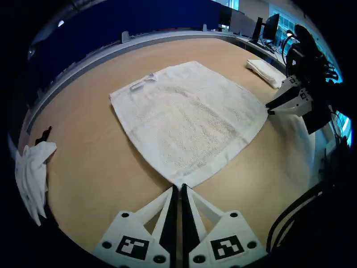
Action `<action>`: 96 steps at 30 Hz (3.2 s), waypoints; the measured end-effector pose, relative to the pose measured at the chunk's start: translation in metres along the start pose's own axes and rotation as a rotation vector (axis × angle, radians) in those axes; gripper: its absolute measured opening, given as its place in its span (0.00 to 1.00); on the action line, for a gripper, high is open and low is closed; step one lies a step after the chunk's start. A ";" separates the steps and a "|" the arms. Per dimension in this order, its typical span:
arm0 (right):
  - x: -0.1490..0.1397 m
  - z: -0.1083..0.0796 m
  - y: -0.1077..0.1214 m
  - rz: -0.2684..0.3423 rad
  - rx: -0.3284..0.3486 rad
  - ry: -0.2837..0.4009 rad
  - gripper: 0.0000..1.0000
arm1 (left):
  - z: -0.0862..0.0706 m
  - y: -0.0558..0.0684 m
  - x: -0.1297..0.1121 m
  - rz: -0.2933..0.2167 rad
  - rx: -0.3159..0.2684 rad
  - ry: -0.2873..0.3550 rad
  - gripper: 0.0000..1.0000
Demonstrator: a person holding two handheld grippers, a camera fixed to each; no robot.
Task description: Fold towel
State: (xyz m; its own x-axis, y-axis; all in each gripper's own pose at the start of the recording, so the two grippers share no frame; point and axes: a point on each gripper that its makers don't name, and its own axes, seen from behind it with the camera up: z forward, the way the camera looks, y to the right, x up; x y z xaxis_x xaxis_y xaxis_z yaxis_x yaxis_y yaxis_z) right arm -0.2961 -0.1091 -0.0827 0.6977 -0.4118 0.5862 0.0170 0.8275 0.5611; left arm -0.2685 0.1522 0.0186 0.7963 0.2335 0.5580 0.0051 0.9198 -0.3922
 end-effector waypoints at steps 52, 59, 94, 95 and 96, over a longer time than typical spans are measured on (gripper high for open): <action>0.091 -0.110 0.001 0.036 0.014 0.193 0.17 | -0.105 0.007 0.083 -0.092 -0.018 0.124 0.06; 0.094 -0.107 0.004 0.031 0.006 0.192 0.17 | -0.104 0.004 0.082 -0.125 -0.022 0.120 0.06; 0.121 -0.006 0.083 0.073 -0.047 0.108 0.17 | -0.007 -0.052 0.103 -0.265 -0.002 0.003 0.06; 0.119 -0.003 0.085 0.078 -0.046 0.103 0.17 | -0.003 -0.053 0.102 -0.268 -0.004 -0.002 0.06; 0.118 0.000 0.086 0.083 -0.046 0.098 0.17 | 0.000 -0.054 0.101 -0.271 -0.005 -0.007 0.06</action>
State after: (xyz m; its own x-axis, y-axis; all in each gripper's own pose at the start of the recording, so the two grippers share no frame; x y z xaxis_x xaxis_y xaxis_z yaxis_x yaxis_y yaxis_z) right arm -0.2129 -0.0865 0.0348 0.7649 -0.3037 0.5680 -0.0127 0.8746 0.4847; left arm -0.1888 0.1264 0.0963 0.7613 -0.0183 0.6481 0.2200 0.9476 -0.2316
